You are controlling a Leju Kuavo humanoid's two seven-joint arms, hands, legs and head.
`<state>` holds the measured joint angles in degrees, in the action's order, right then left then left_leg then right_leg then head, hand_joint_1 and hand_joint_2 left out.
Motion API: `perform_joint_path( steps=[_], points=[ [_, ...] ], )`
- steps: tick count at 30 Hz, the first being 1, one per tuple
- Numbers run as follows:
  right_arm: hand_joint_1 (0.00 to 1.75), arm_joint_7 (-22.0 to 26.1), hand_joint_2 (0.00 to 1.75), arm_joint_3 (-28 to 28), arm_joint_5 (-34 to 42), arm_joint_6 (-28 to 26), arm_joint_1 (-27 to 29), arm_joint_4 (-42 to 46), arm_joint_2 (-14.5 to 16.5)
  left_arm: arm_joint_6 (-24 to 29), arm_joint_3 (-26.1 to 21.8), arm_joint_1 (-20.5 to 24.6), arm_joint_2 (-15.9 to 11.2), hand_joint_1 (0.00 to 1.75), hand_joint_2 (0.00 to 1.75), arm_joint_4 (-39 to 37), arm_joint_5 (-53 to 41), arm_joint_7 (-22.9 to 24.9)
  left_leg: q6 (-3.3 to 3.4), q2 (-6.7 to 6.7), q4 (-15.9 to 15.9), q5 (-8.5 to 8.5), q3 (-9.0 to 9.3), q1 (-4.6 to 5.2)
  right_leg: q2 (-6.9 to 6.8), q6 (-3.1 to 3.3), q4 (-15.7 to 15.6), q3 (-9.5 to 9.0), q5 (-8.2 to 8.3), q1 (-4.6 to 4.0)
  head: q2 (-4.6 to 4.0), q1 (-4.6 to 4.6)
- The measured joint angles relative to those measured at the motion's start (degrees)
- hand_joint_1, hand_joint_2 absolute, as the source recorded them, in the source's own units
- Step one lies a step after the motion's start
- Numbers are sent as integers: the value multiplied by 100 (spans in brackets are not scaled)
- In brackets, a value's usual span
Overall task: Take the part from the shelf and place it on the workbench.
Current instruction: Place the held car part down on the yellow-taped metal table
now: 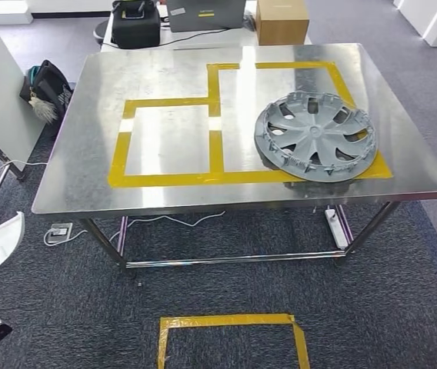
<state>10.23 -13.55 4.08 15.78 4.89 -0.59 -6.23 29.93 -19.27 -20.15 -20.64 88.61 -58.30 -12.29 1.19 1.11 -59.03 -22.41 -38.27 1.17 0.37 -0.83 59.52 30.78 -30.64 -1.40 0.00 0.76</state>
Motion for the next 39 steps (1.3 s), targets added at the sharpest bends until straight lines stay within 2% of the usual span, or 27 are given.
perform_joint_path(
  steps=[1,5,9,19,26,28,30,31,32,34,35,36,37,38,39],
  points=[
    [0,0,0,0,1,0,2,0,1,-1,-5,2,5,175,175,-1,0,-1,13,-1,10,-4,6,0,3,-7,-7,-1,8,1,0,-1],
    [0,0,0,1,1,3,4,0,15,-1,-33,10,17,175,175,-1,1,-1,-41,-3,45,63,22,-2,6,10,-10,-3,15,1,0,-2],
    [0,1,0,1,30,8,5,0,27,-52,-106,8,49,175,175,-1,22,-81,-51,-3,49,60,23,-2,4,25,-13,-8,2,2,0,0],
    [0,29,0,2,187,-38,40,0,107,-608,-855,28,521,175,175,4,568,-922,-58,-5,51,18,23,0,5,36,-56,-29,-20,5,0,1],
    [0,39,0,2,204,-23,73,0,121,-356,-1275,32,548,175,175,7,-117,-1217,39,-4,53,-73,78,58,6,-57,-116,-109,-66,64,0,-2],
    [0,50,0,2,206,-15,80,0,121,-273,-1308,15,539,175,175,18,-224,-1225,80,4,111,-159,124,61,4,-107,-105,-210,-39,75,0,-1],
    [0,60,0,2,209,-12,87,0,121,-234,-1320,-7,535,175,175,28,-291,-1203,129,16,173,-246,247,37,2,-168,-10,-279,-76,73,0,8],
    [0,65,0,2,211,-10,88,0,121,-223,-1321,-15,534,175,175,31,-310,-1184,154,15,180,-274,321,27,2,-191,139,-217,-159,74,0,20],
    [0,68,0,2,212,-10,85,0,121,-215,-1321,-26,534,175,175,36,-323,-1164,174,15,183,-302,387,21,0,-202,421,-68,-284,77,0,24],
    [0,78,0,2,214,-7,96,0,121,-205,-1321,-59,541,175,175,51,-337,-1137,192,9,181,-378,484,20,0,-220,1176,398,-581,85,0,35],
    [0,81,0,1,215,-5,114,0,121,-203,-1321,-83,547,175,175,60,-341,-1131,188,9,180,-423,542,19,-1,-230,1441,609,-694,89,0,37],
    [0,84,0,1,215,-4,135,0,121,-203,-1321,-106,555,175,175,67,-342,-1128,178,9,180,-469,612,17,-1,-242,1522,734,-737,92,0,42],
    [0,85,0,1,216,-4,155,0,121,-203,-1320,-123,561,175,175,71,-343,-1124,160,9,180,-518,695,14,-2,-254,1394,758,-678,96,0,44],
    [0,84,0,0,218,-4,169,0,121,-204,-1319,-132,564,175,175,72,-344,-1120,139,10,180,-572,784,10,-2,-261,1095,694,-515,102,0,46],
    [0,81,0,1,220,-5,177,-1,121,-204,-1317,-133,565,175,175,72,-345,-1114,114,11,180,-626,863,8,-5,-262,730,593,-241,108,0,48]
  ],
)
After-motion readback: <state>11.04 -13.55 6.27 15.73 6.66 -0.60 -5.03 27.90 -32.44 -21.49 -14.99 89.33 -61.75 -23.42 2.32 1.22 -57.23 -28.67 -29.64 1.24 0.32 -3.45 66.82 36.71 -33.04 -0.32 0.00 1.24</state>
